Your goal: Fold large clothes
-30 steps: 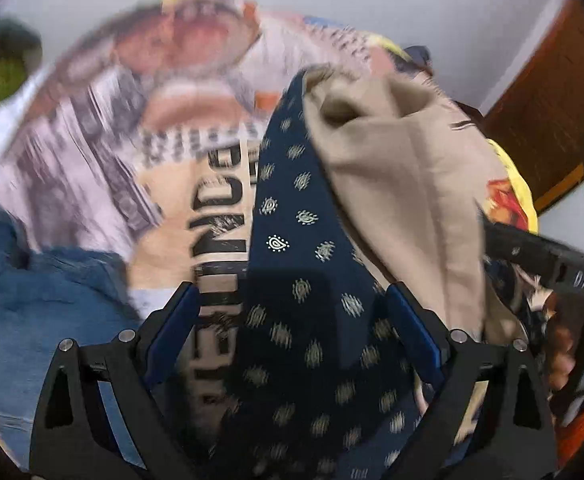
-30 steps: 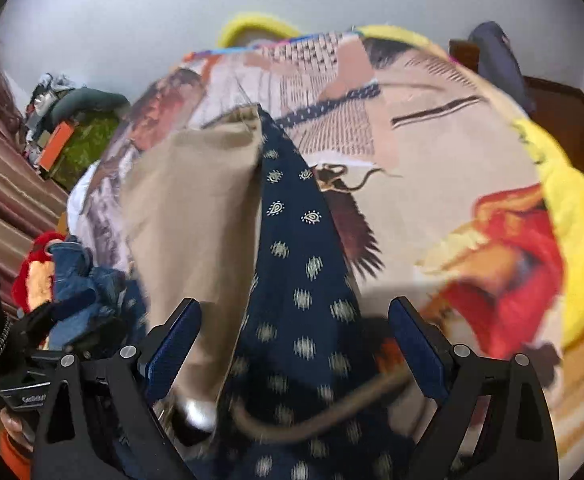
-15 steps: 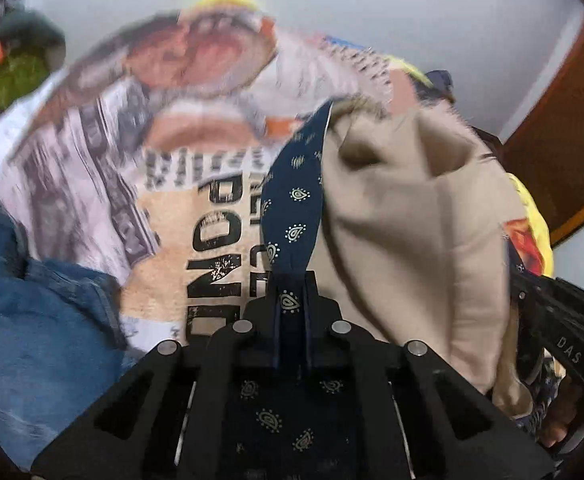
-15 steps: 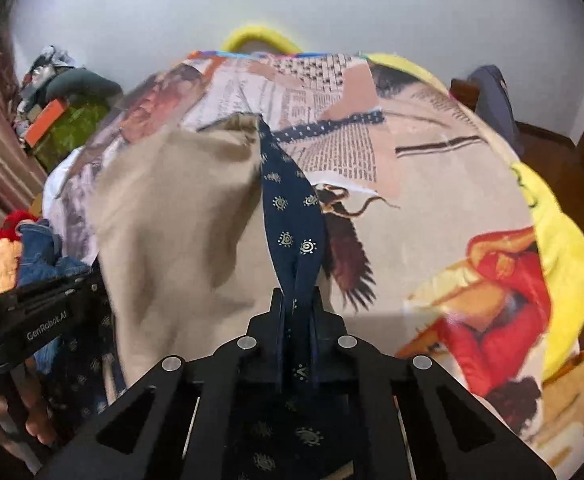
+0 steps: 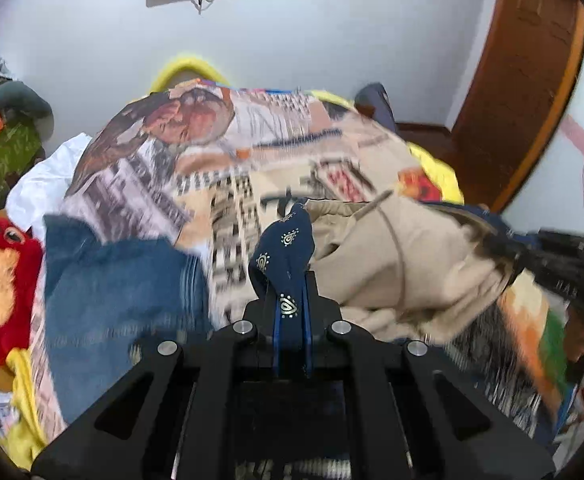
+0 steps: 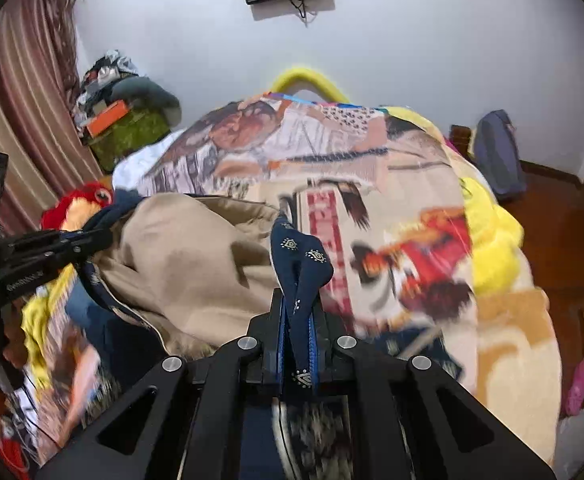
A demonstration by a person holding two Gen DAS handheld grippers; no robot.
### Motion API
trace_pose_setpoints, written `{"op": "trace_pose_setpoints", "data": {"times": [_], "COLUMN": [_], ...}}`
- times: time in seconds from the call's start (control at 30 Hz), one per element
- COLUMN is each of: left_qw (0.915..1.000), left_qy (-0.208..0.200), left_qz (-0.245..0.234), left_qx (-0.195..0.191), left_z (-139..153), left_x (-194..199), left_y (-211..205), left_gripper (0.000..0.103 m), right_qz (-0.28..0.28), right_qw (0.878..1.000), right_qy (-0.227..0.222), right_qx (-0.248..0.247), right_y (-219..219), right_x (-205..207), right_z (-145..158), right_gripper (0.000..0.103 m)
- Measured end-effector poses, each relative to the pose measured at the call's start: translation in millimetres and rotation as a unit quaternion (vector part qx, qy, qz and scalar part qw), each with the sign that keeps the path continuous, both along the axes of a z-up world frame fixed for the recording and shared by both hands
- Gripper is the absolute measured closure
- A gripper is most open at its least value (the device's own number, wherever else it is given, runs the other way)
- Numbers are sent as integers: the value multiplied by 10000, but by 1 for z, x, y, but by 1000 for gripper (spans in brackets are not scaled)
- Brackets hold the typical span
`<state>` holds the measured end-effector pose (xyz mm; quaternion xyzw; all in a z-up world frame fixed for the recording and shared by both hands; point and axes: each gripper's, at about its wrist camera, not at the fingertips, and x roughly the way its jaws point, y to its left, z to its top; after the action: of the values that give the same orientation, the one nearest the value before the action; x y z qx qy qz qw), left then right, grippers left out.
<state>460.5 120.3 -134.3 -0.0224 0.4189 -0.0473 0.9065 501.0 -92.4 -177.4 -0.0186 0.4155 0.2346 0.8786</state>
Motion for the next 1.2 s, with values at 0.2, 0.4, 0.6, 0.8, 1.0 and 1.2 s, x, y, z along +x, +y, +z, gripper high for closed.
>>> {"op": "trace_pose_setpoints", "data": {"times": [0.2,0.4,0.6,0.8,1.0,1.2], "left_qw": [9974,9947,9945,9951,9989,9993], "left_qy": [435,914,900,809,229,110], "left_qz": [-54,211,407,34,70,43], "left_qx": [579,428,354,559,394,353], "left_z": [-58,-114,-126,-104,-53,-38], "left_x": [-50,-62,-62,-74,-70,-25], "left_y": [-16,-2,1,-8,-6,-10], "left_gripper": [95,93,93,80,41,36], "right_qz": [-164,-593,-1025,-563,-228,-124], "right_qw": [9981,9864,9676,9832,9939,9989], "right_qy": [50,107,-494,-413,-654,-350], "right_qx": [-597,-1529,-2252,-1686,-856,-281], "right_y": [-19,-34,-51,-58,-41,-18], "right_x": [-55,-73,-81,-99,-102,-62], "right_z": [-41,-86,-90,-62,-18,-11], "right_gripper": [96,96,4,4,4,4]}}
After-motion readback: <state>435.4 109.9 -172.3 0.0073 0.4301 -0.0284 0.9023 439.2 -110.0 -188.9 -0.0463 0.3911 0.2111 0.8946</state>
